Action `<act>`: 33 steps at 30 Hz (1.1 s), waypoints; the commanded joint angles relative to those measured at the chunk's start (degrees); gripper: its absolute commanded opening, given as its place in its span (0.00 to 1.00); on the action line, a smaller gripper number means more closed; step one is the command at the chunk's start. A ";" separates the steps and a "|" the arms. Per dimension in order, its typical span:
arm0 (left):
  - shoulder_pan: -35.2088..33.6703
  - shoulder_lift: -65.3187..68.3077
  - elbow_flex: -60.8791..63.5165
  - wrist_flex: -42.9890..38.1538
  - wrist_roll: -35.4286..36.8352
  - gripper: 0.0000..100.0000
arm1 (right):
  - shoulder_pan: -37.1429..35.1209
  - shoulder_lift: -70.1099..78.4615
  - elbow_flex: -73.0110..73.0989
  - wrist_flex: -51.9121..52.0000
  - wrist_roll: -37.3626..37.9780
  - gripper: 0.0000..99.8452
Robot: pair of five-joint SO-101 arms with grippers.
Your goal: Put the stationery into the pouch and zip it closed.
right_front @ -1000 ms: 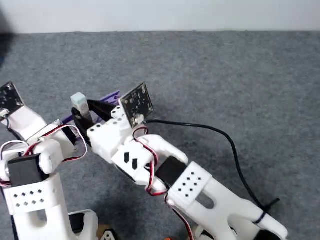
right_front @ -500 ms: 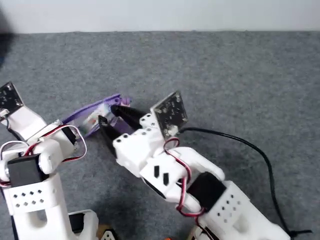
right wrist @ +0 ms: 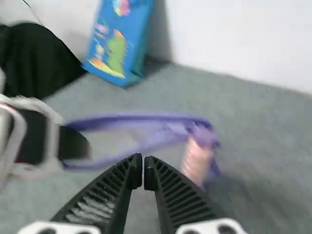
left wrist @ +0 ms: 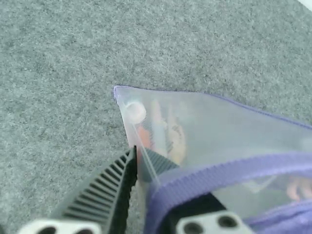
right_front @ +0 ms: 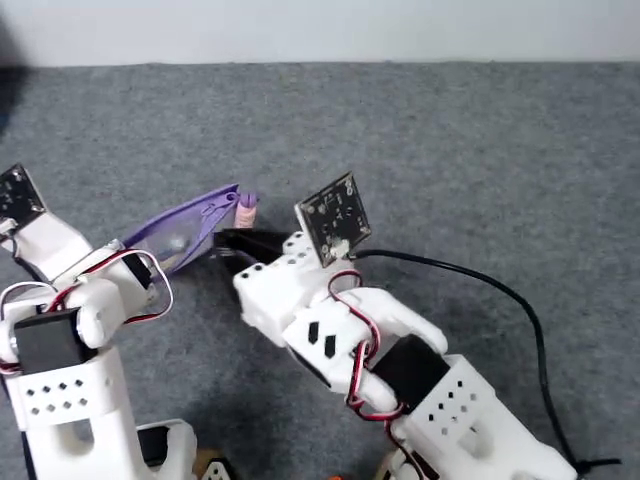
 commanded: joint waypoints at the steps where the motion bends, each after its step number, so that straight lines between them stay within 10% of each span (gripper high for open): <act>1: -0.44 -0.26 -0.31 -0.35 0.62 0.01 | 2.86 -1.89 -0.35 8.57 0.70 0.06; 7: -0.44 -0.26 -0.31 -0.35 0.62 0.01 | 4.00 2.95 -0.26 10.86 0.70 0.29; 16: -0.44 -0.26 -0.31 -0.35 0.62 0.01 | 3.82 15.78 -0.35 -8.22 2.02 0.23; 33: -0.35 -0.26 -0.22 -0.35 0.62 0.01 | 4.00 7.34 -0.35 -8.92 5.45 0.07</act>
